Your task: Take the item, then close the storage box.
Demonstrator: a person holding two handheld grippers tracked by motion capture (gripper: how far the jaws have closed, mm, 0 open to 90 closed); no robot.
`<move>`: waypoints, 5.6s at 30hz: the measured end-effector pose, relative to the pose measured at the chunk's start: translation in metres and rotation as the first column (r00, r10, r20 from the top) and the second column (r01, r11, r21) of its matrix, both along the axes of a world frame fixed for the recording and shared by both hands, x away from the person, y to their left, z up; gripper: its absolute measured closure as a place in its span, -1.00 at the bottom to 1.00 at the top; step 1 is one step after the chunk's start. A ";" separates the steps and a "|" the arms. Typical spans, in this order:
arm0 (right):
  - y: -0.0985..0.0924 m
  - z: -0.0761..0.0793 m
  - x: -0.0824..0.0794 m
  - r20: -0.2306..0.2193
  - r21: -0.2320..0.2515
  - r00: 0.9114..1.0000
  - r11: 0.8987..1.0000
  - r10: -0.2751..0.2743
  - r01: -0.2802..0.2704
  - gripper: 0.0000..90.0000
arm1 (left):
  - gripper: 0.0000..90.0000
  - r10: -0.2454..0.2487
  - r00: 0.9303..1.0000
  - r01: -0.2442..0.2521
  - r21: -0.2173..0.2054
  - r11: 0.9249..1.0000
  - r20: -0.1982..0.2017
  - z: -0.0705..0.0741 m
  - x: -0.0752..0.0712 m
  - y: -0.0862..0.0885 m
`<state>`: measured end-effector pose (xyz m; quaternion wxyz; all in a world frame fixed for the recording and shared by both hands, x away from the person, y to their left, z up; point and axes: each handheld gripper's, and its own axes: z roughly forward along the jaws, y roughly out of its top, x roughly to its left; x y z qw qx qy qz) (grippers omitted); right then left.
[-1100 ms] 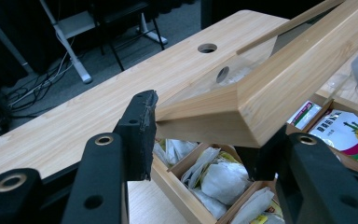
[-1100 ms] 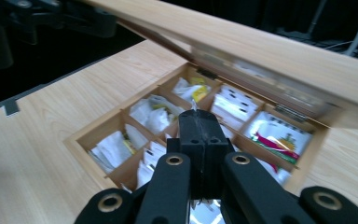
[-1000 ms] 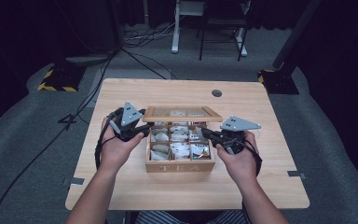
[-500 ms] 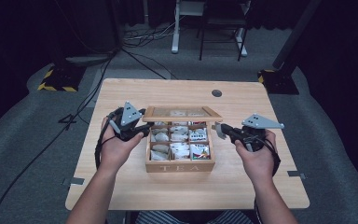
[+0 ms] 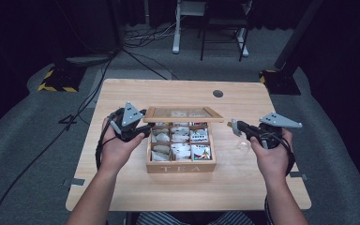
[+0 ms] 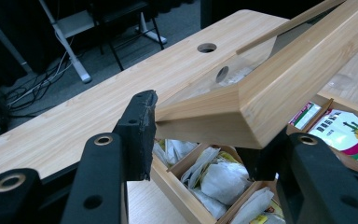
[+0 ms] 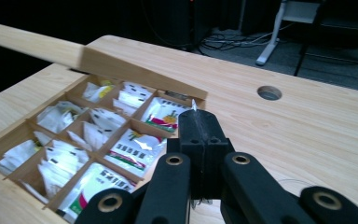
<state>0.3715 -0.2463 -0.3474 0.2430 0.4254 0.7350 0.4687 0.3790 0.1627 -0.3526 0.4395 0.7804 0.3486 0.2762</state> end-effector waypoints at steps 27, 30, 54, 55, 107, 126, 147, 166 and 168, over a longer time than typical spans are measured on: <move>-0.054 -0.032 0.021 -0.080 0.017 0.983 0.986 -0.162 0.164 1.00 | 0.15 0.004 1.000 -0.004 0.003 1.000 -0.003 0.000 0.000 -0.001; -0.056 -0.037 0.022 -0.095 0.017 0.981 0.985 -0.168 0.171 1.00 | 0.15 0.005 1.000 -0.005 0.005 1.000 -0.003 0.000 0.000 -0.001; -0.059 -0.056 0.026 -0.098 -0.042 0.976 0.980 -0.197 0.194 0.67 | 0.15 0.006 1.000 -0.006 0.012 1.000 -0.003 -0.001 0.000 -0.001; -0.059 -0.055 0.025 -0.094 -0.043 0.976 0.980 -0.196 0.193 0.66 | 0.15 0.006 1.000 -0.006 0.013 1.000 -0.003 -0.001 0.000 -0.001; -0.127 -0.093 0.014 -0.227 0.002 0.942 0.967 -0.249 0.256 0.09 | -0.05 0.029 0.995 -0.021 0.077 0.997 -0.100 -0.018 -0.021 -0.007; -0.122 -0.103 0.026 -0.262 -0.006 0.938 0.972 -0.228 0.235 0.07 | -0.04 0.007 0.985 0.012 0.107 0.994 -0.171 -0.026 -0.036 -0.006; -0.119 -0.104 0.035 -0.271 0.006 0.939 0.975 -0.211 0.221 0.06 | -0.02 0.004 0.949 0.036 0.122 0.992 -0.314 -0.041 -0.046 -0.009; -0.116 -0.110 0.038 -0.292 -0.002 0.934 0.977 -0.204 0.213 0.05 | 0.03 -0.041 0.911 0.101 0.126 0.987 -0.411 -0.051 -0.044 -0.007; -0.116 -0.110 0.038 -0.293 -0.002 0.934 0.977 -0.204 0.213 0.05 | 0.03 -0.041 0.908 0.107 0.135 0.985 -0.416 -0.053 -0.043 -0.008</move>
